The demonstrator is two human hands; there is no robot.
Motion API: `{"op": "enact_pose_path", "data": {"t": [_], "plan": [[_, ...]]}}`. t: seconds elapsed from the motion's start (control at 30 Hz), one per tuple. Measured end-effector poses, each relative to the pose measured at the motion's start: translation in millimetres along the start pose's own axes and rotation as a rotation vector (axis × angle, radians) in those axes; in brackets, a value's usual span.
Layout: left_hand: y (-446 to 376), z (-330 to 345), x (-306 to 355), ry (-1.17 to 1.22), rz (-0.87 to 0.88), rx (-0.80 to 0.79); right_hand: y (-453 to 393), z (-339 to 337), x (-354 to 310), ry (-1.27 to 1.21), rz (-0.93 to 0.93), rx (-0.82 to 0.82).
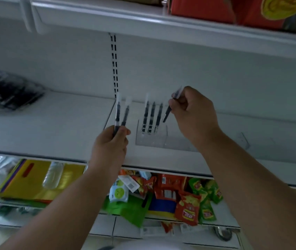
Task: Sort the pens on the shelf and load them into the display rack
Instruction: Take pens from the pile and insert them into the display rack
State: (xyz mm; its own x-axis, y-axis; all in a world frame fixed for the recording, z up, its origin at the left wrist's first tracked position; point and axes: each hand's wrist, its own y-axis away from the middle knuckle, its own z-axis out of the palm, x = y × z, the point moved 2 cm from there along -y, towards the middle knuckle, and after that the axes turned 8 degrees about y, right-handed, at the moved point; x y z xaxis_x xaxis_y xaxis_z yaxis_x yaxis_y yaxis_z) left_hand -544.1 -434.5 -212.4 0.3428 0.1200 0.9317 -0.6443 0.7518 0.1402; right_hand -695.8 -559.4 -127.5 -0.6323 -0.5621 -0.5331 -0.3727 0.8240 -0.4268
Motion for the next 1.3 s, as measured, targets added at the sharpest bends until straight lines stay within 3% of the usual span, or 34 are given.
{"op": "enact_pose_path", "data": {"t": [0.47,0.73,0.87,1.1,1.3], "plan": [[-5.7,2.6,-5.7,-0.06,-0.063,-0.067,-2.8,17.3,10.1,0.13,-0.003,-0.104],[-6.9,-1.5,2.9,0.052,-0.103,-0.112,8.3,25.9,13.7,0.206,0.157,-0.125],[1.1,-5.3,4.7,0.075,-0.071,-0.148,33.2,19.4,-3.8,0.105,0.187,-0.022],[26.0,14.5,8.5,-0.012,-0.046,-0.378,46.6,14.1,-33.4,-0.302,0.164,-0.208],[21.4,14.8,7.7,-0.079,-0.01,-0.343,48.4,4.6,-29.7,-0.468,0.214,-0.155]]}}
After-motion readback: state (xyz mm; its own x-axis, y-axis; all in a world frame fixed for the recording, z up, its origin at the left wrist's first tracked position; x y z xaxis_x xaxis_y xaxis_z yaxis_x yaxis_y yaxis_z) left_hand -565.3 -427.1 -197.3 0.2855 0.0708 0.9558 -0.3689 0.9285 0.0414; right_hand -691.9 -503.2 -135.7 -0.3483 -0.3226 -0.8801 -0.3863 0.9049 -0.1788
